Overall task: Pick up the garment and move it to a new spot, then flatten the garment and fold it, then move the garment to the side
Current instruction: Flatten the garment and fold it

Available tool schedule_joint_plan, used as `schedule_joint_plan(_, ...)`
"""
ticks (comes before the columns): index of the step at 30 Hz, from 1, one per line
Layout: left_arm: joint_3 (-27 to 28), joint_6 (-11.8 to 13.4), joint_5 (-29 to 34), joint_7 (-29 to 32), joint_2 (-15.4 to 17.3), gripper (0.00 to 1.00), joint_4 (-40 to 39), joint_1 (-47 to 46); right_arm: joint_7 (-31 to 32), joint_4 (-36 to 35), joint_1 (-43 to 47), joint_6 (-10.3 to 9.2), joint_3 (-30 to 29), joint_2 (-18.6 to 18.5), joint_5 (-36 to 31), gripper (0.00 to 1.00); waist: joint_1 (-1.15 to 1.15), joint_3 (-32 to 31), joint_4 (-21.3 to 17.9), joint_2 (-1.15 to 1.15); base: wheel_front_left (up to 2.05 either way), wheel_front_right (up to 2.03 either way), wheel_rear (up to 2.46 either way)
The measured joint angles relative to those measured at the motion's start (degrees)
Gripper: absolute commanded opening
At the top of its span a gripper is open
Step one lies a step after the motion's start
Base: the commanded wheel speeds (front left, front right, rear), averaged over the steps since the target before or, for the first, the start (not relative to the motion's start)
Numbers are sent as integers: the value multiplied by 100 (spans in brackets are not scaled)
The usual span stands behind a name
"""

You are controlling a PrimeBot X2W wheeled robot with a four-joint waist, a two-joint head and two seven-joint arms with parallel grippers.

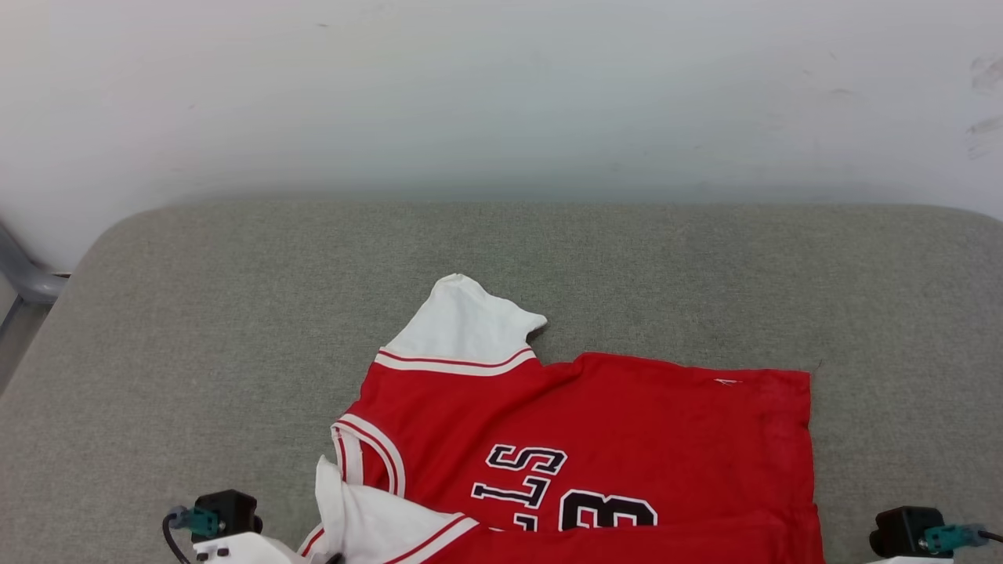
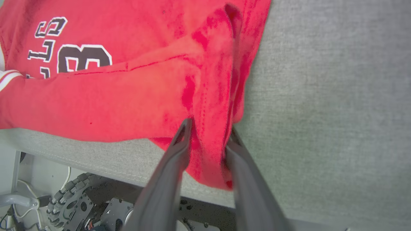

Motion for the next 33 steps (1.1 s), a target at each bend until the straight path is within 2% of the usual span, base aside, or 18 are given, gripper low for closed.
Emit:
schedule_joint_plan(9,186,-194,382,-916,-193,100,245,-441,-1962,-205,-169,0,-220,216,-553,100,0,21,-65,0,0,0,0)
schedule_joint_plan(14,341,-254,829,-1839,-319,100,289,-796,-2908,-515,-414,0,-353,398,-1015,100,0,84,-177,0,0,0,0)
schedule_joint_plan(19,378,-309,1087,-2275,-448,100,367,-1178,-3166,-788,-610,0,-446,442,-1269,100,0,267,-244,0,0,0,0)
schedule_joint_plan(21,399,-411,1191,-2444,-517,100,495,-1607,-3193,-999,-771,0,-512,489,-1344,100,0,498,-290,0,0,0,0)
schedule_joint_plan(25,399,-528,1316,-2513,-569,100,659,-2101,-3228,-1136,-975,0,-567,491,-1432,100,0,787,-347,0,0,0,0)
schedule_joint_plan(29,356,-855,1407,-2285,-592,100,1012,-3067,-3239,-1226,-1309,0,-569,510,-1469,100,1,1331,-480,0,0,0,0)
schedule_joint_plan(33,291,-1194,1283,-1725,-554,100,1395,-3782,-3240,-1191,-1514,0,-504,573,-1468,100,2,1744,-631,0,0,0,0)
